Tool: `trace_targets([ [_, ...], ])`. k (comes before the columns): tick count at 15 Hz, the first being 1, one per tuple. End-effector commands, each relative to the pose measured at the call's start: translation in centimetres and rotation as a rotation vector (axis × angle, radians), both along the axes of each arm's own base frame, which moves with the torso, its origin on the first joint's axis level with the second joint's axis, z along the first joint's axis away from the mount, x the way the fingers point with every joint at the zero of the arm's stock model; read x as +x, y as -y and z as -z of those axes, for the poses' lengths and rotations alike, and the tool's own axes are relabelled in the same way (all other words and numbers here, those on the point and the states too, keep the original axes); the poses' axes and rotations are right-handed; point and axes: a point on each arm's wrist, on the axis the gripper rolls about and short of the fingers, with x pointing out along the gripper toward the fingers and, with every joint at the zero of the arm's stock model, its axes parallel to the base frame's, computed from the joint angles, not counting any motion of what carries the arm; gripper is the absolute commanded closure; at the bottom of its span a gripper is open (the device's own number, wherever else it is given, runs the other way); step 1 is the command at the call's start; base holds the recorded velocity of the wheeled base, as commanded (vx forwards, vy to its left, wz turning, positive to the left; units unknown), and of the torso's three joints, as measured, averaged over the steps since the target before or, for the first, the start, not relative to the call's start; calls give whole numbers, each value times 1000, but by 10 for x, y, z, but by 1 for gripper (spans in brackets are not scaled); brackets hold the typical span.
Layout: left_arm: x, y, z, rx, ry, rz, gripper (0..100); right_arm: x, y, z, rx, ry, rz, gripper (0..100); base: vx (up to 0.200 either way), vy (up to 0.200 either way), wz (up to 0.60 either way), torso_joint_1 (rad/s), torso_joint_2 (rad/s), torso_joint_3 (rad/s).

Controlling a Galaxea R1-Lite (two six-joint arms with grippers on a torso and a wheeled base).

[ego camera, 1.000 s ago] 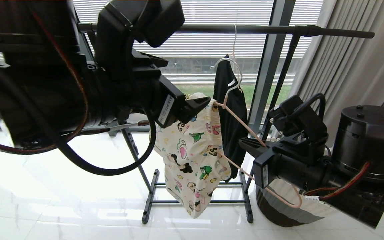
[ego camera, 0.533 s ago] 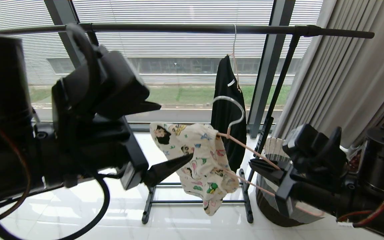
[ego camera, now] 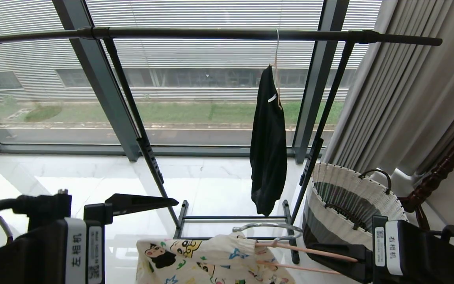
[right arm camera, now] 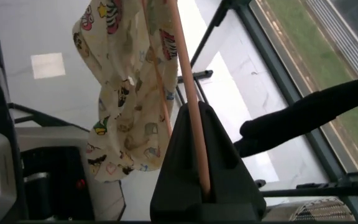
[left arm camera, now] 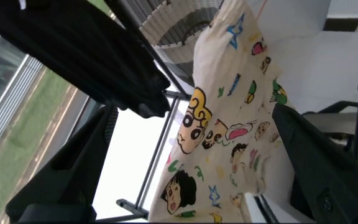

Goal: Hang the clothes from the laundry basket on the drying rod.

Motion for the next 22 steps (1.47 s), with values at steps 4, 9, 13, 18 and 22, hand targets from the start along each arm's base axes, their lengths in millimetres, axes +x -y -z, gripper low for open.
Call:
trace_targets([
  [4,4,3,15,54,-42,-3,0,-22,-12,0,-2,6,-125,100,0,0,0,0,0,0],
  [9,3,4,25,84,-68,10,0,-26,-39,-11,14,27,-162,100,0,0,0,0,0,0],
  [13,2,3,24,82,-64,3,100,-28,-55,-14,19,28,-197,100,0,0,0,0,0,0],
  [18,-1,0,24,74,-62,4,100,-29,-55,-15,18,34,-200,100,0,0,0,0,0,0],
  [22,-1,0,25,73,-64,6,100,-28,-54,-14,0,60,-131,100,0,0,0,0,0,0],
])
